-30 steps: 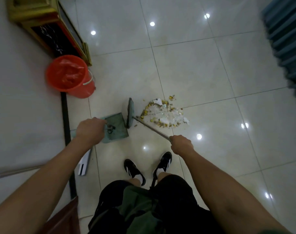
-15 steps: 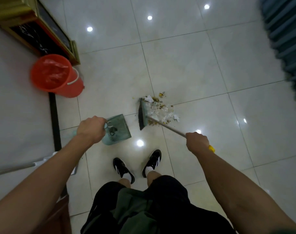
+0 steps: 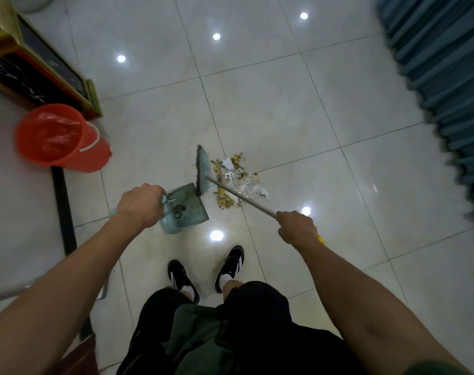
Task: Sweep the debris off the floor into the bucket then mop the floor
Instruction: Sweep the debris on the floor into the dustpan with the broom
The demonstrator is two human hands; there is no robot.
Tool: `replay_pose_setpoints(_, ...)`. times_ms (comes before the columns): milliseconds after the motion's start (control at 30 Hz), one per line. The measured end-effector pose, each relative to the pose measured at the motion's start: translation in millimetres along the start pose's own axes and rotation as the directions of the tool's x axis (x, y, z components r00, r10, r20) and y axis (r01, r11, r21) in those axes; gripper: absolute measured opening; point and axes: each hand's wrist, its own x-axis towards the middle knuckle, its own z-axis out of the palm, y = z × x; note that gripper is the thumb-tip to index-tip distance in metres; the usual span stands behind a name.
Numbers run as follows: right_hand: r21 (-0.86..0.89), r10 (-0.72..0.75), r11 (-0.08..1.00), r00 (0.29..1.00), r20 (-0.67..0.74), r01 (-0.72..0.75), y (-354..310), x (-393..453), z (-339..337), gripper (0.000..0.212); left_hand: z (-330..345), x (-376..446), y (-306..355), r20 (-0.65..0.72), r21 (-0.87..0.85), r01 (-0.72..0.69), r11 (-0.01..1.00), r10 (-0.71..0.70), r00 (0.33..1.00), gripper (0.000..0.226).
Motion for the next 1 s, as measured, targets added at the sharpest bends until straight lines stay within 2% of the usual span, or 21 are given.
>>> replay_pose_setpoints(233,0.132,-0.029,0.991,1.0,0.005,0.028,-78,30,-11,0.025,3,2,-40,-0.012,-0.014,0.022,1.0,-0.022,1.0,0.017)
replay_pose_setpoints(333,0.346,-0.025,0.938,0.993,0.116,-0.016,-121,45,-15,0.036,4,9,-63,-0.008,-0.007,0.011,1.0,-0.011,1.0,0.019)
replay_pose_setpoints(400,0.422,-0.052,0.906,0.979,0.199,-0.038,-150,51,-19,0.043,5,15,-80,0.005,0.006,-0.009,1.0,0.009,1.0,0.018)
replay_pose_setpoints(467,0.396,-0.026,0.916,0.975,0.22,-0.065,-173,54,-18,0.042,7,23,-98,0.022,0.023,-0.035,0.999,0.034,0.999,0.017)
replay_pose_setpoints(533,0.299,0.035,0.95,0.979,0.2,-0.095,-186,54,-16,0.04,8,32,-114,0.031,0.03,-0.066,0.997,0.065,0.997,0.017)
replay_pose_setpoints(667,0.189,0.154,0.963,0.967,0.201,-0.193,-187,38,-10,0.037,9,49,-136,0.071,0.007,-0.118,0.993,0.117,0.991,0.019)
replay_pose_setpoints(833,0.189,0.292,0.924,0.931,0.22,-0.334,-173,4,7,0.036,10,61,-138,0.035,-0.003,-0.215,0.977,0.215,0.976,0.014)
replay_pose_setpoints(1000,0.335,0.293,0.875,0.933,0.208,-0.349,-158,-15,11,0.043,9,67,-129,0.017,-0.054,-0.256,0.965,0.257,0.966,0.014)
